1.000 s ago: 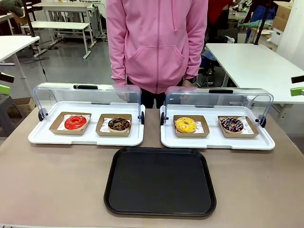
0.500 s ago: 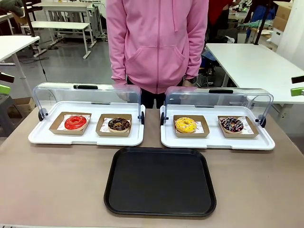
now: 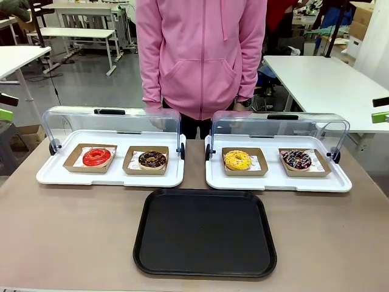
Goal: Move the first donut from the left to the tray.
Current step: Pick up the Paper togo box containing the Donut indicated by the person and place it on the Handle tray.
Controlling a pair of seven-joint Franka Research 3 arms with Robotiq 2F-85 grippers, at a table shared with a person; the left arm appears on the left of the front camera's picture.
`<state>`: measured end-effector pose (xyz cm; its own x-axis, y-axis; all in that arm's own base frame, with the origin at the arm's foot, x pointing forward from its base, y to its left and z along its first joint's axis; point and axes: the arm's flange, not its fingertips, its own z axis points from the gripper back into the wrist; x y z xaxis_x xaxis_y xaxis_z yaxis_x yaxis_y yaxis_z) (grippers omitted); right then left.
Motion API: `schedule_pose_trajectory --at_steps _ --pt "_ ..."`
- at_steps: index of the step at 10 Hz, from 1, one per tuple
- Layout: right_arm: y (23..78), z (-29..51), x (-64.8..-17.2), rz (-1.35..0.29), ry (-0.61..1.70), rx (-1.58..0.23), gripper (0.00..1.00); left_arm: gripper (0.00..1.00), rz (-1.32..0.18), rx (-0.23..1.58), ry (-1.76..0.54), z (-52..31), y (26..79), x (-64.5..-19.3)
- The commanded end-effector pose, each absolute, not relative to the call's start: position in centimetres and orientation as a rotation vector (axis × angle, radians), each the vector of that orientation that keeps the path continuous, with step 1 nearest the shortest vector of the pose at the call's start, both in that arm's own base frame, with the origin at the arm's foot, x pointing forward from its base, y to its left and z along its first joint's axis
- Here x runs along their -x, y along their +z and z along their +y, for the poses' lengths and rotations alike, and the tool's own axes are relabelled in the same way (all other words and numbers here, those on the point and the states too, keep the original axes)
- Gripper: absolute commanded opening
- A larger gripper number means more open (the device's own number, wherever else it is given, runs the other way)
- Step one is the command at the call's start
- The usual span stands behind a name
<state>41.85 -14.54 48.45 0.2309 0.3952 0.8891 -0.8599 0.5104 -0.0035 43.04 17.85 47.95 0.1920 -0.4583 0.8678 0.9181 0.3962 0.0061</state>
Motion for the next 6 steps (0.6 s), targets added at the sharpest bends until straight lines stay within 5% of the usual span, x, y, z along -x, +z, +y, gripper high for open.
schedule_pose_trajectory --at_steps 1,6 --pt "48.34 -14.4 -42.03 -1.024 0.927 -0.568 1.0 1.0 -0.95 0.613 -1.058 17.75 48.05 -43.02" --pt "48.34 -14.4 -42.03 -1.024 0.927 -0.568 1.0 1.0 -0.95 0.613 -1.058 17.75 48.05 -43.02"
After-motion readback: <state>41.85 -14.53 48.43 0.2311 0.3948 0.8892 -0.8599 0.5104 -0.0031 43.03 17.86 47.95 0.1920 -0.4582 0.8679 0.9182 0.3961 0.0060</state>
